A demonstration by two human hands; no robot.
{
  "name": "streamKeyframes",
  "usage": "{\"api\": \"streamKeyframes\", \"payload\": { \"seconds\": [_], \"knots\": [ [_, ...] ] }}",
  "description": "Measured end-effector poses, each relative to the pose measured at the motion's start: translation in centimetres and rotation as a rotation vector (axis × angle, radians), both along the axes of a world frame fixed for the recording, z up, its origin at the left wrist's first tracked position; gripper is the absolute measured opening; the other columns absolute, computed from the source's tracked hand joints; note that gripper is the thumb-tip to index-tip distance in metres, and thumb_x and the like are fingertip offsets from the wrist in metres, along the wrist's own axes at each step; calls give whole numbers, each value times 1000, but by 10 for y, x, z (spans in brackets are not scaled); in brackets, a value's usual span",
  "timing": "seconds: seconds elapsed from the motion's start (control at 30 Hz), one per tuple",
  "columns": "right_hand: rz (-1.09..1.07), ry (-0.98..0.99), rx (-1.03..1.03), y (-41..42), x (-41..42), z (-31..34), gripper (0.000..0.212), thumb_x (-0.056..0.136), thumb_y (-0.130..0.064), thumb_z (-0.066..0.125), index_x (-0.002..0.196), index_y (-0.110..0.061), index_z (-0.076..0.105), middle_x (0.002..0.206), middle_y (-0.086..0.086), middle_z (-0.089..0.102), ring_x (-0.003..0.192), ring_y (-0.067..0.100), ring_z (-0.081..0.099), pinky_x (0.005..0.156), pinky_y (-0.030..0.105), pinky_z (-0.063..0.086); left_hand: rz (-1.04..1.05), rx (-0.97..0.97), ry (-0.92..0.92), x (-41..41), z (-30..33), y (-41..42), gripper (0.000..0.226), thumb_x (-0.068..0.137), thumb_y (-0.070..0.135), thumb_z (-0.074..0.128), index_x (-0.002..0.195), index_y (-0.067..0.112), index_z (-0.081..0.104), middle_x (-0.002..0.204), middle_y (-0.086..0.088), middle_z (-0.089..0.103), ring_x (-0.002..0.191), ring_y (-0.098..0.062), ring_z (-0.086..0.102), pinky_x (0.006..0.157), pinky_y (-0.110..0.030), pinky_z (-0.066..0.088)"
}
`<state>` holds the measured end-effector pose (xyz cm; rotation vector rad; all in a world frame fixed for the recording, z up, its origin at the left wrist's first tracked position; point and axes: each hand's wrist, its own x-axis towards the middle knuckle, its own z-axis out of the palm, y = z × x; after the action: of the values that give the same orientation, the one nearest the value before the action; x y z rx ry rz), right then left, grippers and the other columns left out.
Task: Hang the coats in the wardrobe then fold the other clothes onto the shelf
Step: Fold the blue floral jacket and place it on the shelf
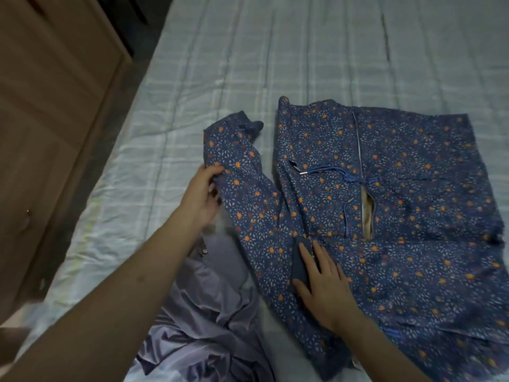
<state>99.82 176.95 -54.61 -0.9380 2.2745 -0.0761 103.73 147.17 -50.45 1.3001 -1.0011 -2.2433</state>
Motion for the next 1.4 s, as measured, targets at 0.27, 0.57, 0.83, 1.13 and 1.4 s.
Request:
{"api": "streamKeyframes", "payload": {
  "seconds": [0.27, 0.57, 0.83, 1.13, 1.4],
  "knots": [
    [-63, -184, 190, -38, -16, 15, 83, 96, -44, 52, 153, -31, -7, 161, 2, -15, 148, 32, -3, 115, 56, 22, 546, 169, 267, 92, 4, -14, 33, 87, -5, 52, 94, 27, 47, 83, -6, 53, 68, -14, 53, 68, -26, 43],
    [-23, -85, 205, -38, -1, 12, 83, 99, -41, 46, 152, -23, -16, 159, 12, -18, 147, 36, -10, 115, 55, 21, 359, 193, -223, 79, -29, -23, 38, 103, 39, 34, 101, 5, 52, 86, -8, 54, 70, -16, 53, 56, -23, 46],
    [-49, -87, 134, -31, -2, 4, 83, 98, -41, 50, 152, -25, -11, 160, 10, -13, 146, 37, -6, 115, 55, 23, 53, -596, -850, 61, -22, -62, 44, 98, 41, 43, 116, 4, 58, 122, -22, 57, 110, -37, 55, 91, -39, 43],
    [-52, -38, 77, -28, 1, 4, 82, 98, -36, 51, 153, -22, -8, 159, 15, -9, 146, 39, -3, 118, 50, 16, -175, 154, -345, 52, -10, -79, 55, 92, 62, 41, 85, 13, 66, 76, -7, 71, 65, -21, 69, 55, -25, 55],
    [-55, -49, 64, -23, 1, 2, 82, 98, -39, 50, 153, -27, -10, 160, 10, -13, 147, 36, -5, 117, 52, 19, 282, -331, -194, 75, 11, -92, 35, 86, 20, 58, 113, -1, 66, 101, -10, 70, 87, -20, 68, 69, -28, 55]
  ]
}}
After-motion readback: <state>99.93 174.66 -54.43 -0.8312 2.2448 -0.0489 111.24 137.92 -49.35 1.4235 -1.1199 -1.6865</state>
